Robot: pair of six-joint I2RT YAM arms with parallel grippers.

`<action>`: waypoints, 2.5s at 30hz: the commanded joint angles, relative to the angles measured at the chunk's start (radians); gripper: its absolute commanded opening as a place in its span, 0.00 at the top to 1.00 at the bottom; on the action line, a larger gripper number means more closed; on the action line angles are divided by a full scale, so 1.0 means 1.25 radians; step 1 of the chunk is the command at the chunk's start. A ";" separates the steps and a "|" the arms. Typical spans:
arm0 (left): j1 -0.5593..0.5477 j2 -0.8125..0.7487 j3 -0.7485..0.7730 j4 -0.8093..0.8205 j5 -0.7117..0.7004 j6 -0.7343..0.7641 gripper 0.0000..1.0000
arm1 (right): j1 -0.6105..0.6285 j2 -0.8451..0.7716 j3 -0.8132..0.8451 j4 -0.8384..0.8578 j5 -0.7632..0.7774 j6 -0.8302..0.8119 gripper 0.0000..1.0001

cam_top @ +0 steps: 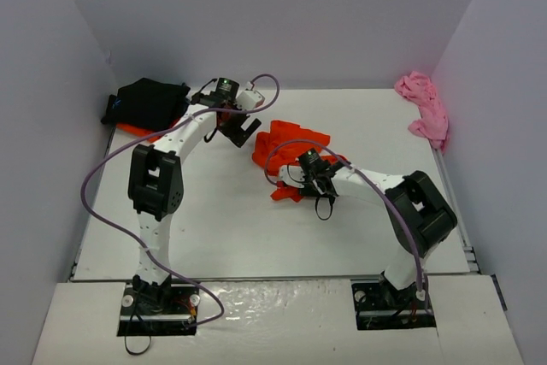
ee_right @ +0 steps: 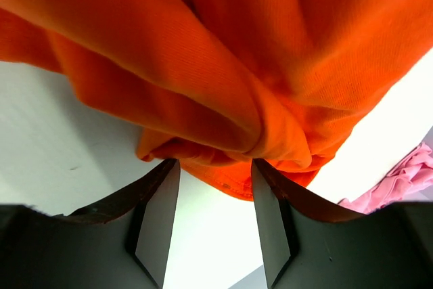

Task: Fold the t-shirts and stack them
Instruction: Flatten the tshirt out

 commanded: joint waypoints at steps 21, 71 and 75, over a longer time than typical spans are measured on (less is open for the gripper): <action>0.007 -0.081 0.009 0.021 0.013 0.007 0.03 | 0.084 -0.049 -0.062 -0.037 -0.026 0.135 0.56; -0.185 -0.109 0.106 -0.008 0.086 -0.050 0.57 | -0.136 -0.080 0.519 0.215 0.323 0.306 1.00; -0.218 -0.026 0.209 -0.042 0.078 -0.067 0.53 | -0.136 -0.080 0.520 0.215 0.334 0.296 1.00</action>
